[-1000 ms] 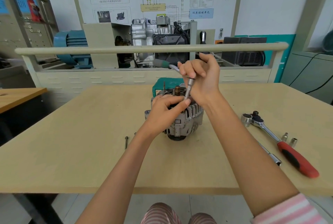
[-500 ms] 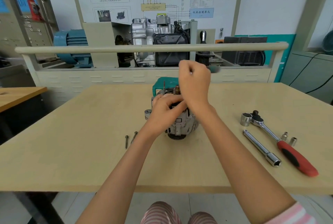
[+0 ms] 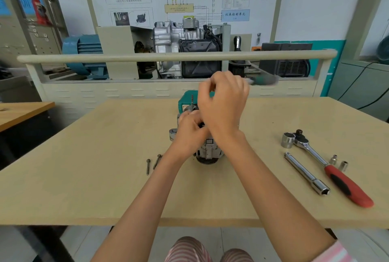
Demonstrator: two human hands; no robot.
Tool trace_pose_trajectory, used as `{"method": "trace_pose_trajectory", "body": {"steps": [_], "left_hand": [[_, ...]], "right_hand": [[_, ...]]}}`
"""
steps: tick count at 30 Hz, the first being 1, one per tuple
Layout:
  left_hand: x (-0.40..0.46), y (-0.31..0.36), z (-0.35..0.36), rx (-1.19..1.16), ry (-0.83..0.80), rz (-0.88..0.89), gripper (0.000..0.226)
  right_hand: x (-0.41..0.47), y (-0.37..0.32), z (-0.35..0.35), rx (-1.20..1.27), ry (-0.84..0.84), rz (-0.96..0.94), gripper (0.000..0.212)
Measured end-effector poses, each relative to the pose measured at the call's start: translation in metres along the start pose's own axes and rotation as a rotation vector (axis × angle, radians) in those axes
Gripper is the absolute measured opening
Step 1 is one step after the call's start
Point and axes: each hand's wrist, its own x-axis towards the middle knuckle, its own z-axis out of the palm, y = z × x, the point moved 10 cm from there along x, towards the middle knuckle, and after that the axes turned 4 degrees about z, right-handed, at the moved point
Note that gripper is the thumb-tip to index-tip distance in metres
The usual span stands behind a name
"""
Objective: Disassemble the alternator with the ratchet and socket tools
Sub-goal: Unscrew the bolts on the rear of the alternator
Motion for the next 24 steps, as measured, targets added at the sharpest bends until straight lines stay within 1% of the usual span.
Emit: {"method": "trace_pose_trajectory", "body": {"steps": [1,2,3,4,6,7,8,9,10,11,12,13,14,15,16,17,18,19,20,22,23,24], "left_hand": [[0.000,-0.001,-0.001,-0.004,0.013,-0.014,0.038],[-0.001,0.000,0.000,0.002,0.017,-0.015,0.039],[-0.001,0.003,0.000,0.016,0.013,-0.011,0.041],[-0.002,0.006,0.000,0.041,0.003,-0.004,0.042],[-0.002,0.009,0.001,0.091,-0.026,0.014,0.035],[-0.002,0.008,0.002,0.088,-0.043,0.020,0.028],[-0.002,0.008,0.002,0.072,-0.051,0.028,0.025],[-0.001,0.008,0.001,0.057,-0.050,0.035,0.026],[-0.001,0.007,0.000,0.053,-0.049,0.041,0.027],[-0.001,0.006,0.000,0.056,-0.052,0.046,0.029],[-0.001,0.006,0.000,0.059,-0.058,0.054,0.030],[-0.001,0.006,0.001,0.055,-0.056,0.061,0.032],[0.000,0.006,-0.001,0.041,-0.043,0.060,0.035],[0.000,0.005,-0.002,0.024,-0.025,0.043,0.039],[0.001,0.003,-0.003,0.005,-0.004,0.018,0.038],[0.001,0.001,-0.004,-0.007,0.014,-0.010,0.035],[0.000,-0.001,-0.004,-0.009,0.022,-0.026,0.032],[0.000,0.000,-0.003,-0.005,0.021,-0.032,0.033],[0.000,0.001,-0.001,0.002,0.008,-0.028,0.035],[0.000,0.005,0.002,0.029,-0.028,-0.010,0.034],[0.000,0.006,0.002,0.042,-0.042,0.001,0.027],[0.001,0.007,0.002,0.046,-0.054,0.014,0.023]], "right_hand": [[-0.002,-0.004,0.000,-0.092,0.026,-0.033,0.026],[0.000,-0.004,0.002,-0.070,0.014,-0.021,0.029],[0.004,0.000,0.004,0.071,-0.024,0.026,0.035],[0.010,0.008,0.010,0.302,-0.090,0.121,0.040],[0.014,0.025,0.032,0.778,-0.285,0.393,0.049],[0.014,0.030,0.042,0.948,-0.365,0.512,0.055],[0.013,0.033,0.050,1.086,-0.436,0.592,0.061],[0.012,0.032,0.055,1.204,-0.486,0.635,0.065],[0.010,0.030,0.057,1.270,-0.514,0.654,0.067],[0.009,0.028,0.057,1.264,-0.511,0.639,0.067],[0.009,0.027,0.052,1.180,-0.462,0.589,0.065],[0.008,0.026,0.045,1.035,-0.382,0.510,0.060],[0.007,0.024,0.033,0.815,-0.274,0.391,0.051],[0.005,0.018,0.017,0.525,-0.143,0.244,0.041],[0.001,0.010,0.005,0.217,-0.030,0.121,0.033],[-0.004,0.001,-0.002,0.005,0.053,0.039,0.029],[-0.006,-0.003,-0.004,-0.077,0.093,0.002,0.028],[-0.004,-0.002,-0.002,-0.053,0.076,0.011,0.030],[0.001,0.003,0.002,0.070,0.021,0.063,0.033],[0.010,0.019,0.020,0.527,-0.165,0.287,0.043],[0.012,0.025,0.033,0.757,-0.268,0.414,0.050],[0.012,0.029,0.044,0.930,-0.355,0.514,0.057]]}}
